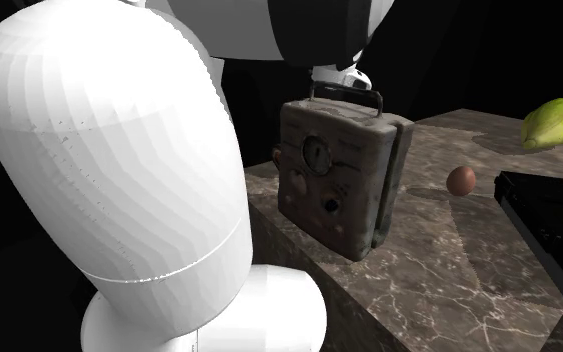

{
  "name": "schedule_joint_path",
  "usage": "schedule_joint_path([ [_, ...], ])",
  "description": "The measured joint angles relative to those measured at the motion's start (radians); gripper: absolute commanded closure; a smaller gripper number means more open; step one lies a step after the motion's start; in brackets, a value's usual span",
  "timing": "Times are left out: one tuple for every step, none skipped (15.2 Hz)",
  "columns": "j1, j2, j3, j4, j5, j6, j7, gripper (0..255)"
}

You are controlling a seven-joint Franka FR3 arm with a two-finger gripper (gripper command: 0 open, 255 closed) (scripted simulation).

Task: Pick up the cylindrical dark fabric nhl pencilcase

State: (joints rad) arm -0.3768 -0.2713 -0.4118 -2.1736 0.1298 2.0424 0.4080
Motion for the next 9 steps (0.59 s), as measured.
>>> schedule_joint_path([
  [0.0, 0.0, 0.0, 0.0, 0.0, 0.0, 0.0, 255],
  [0.0, -0.001, 0.0, -0.001, 0.001, 0.001, -0.002, 255],
  [0.0, 0.001, -0.001, 0.004, 0.0, -0.005, -0.002, 255],
  [-0.001, -0.001, -0.001, 0.011, -0.002, -0.015, -0.001, 255],
  [0.0, -0.003, 0.001, 0.021, -0.003, -0.026, 0.003, 255],
  [-0.001, -0.005, 0.001, 0.029, -0.005, -0.037, 0.004, 255],
  [-0.001, -0.007, 0.002, 0.039, -0.006, -0.049, 0.007, 255],
  [-0.001, -0.006, 0.002, 0.052, -0.006, -0.061, 0.01, 255],
  [0.0, -0.007, 0.004, 0.067, -0.007, -0.075, 0.014, 255],
])
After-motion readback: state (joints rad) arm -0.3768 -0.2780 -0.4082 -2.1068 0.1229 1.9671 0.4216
